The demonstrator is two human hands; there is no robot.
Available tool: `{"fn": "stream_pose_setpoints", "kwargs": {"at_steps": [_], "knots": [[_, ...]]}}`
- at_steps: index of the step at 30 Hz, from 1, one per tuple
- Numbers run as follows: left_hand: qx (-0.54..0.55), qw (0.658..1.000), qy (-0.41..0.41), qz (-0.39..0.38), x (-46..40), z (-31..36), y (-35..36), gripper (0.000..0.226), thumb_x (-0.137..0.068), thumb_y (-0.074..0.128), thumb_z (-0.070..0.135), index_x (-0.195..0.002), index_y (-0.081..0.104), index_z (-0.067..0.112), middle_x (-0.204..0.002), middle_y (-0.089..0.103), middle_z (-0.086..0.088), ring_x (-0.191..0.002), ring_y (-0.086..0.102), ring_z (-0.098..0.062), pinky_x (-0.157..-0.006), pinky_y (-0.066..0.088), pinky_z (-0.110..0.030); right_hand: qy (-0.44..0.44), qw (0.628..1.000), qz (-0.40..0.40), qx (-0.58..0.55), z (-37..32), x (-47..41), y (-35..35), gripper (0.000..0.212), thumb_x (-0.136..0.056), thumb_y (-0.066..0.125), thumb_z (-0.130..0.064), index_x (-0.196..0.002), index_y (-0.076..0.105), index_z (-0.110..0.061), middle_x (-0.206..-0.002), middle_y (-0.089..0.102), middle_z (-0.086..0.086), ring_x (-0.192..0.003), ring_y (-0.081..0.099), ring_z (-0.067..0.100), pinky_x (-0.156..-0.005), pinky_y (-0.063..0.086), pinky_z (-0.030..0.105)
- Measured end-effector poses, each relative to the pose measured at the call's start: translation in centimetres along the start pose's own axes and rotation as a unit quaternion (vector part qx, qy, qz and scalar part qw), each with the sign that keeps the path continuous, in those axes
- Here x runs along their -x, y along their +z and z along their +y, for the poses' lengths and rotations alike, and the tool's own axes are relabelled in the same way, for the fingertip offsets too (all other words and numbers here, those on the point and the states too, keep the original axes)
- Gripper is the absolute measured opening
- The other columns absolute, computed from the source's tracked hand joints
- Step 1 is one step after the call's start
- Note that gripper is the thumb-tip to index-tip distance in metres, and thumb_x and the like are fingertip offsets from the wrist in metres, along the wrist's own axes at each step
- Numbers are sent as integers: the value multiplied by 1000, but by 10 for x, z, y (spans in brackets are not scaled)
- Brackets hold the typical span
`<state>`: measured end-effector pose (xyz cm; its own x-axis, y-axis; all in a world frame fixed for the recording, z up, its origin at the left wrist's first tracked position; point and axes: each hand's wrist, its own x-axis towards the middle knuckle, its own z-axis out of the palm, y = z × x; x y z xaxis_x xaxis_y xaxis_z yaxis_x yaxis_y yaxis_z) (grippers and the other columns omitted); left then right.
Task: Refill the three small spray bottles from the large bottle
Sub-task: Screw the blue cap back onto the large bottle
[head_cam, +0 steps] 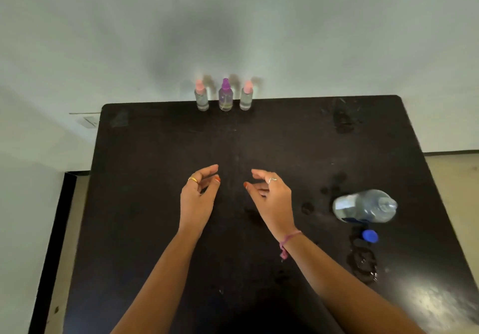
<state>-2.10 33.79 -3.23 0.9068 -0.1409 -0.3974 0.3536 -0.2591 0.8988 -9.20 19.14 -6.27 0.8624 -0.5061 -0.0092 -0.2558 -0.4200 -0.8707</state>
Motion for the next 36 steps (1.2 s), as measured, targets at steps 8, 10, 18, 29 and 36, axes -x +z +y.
{"fn": "stream_pose_setpoints", "kwargs": {"at_steps": [8, 10, 18, 29, 36], "knots": [[-32, 995, 30, -88, 61, 0, 69, 25, -95, 62, 17, -116, 65, 30, -109, 66, 18, -104, 62, 1, -94, 47, -19, 22, 996, 46, 67, 48, 70, -97, 21, -85, 72, -12, -106, 69, -12, -101, 65, -4, -81, 66, 5, -75, 52, 10], [-39, 993, 34, -107, 75, 1, 88, 24, -95, 62, 18, -115, 64, 32, -110, 66, 18, -105, 62, 1, -93, 47, -18, 29, 995, 52, 83, 60, 86, -121, 20, -85, 72, -11, -105, 69, -11, -99, 65, -3, -81, 66, 6, -76, 53, 12], [-83, 975, 64, -194, 113, 0, 157, 45, -88, 69, 9, -126, 56, 30, -126, 59, 17, -117, 56, -1, -86, 48, -9, 147, 976, 111, 117, 112, 110, -204, 17, -84, 73, -13, -100, 68, -14, -102, 61, -1, -80, 64, 7, -79, 57, 28], [-192, 947, 105, -237, 110, 12, 251, 105, -72, 85, 14, -155, 20, 17, -154, 33, -1, -141, 36, -15, -112, 31, -24, 128, 969, -75, 199, 142, 81, -241, 47, -86, 71, -23, -131, 57, -18, -123, 54, -2, -98, 62, 12, -89, 50, 23], [-141, 970, 108, -166, 108, 6, 257, 80, -65, 89, 15, -132, 48, 29, -127, 58, 7, -117, 57, -13, -92, 47, -20, 122, 978, -46, 160, 136, 60, -263, 30, -79, 72, -11, -109, 67, -14, -105, 64, 3, -89, 65, 16, -88, 54, 33]]}}
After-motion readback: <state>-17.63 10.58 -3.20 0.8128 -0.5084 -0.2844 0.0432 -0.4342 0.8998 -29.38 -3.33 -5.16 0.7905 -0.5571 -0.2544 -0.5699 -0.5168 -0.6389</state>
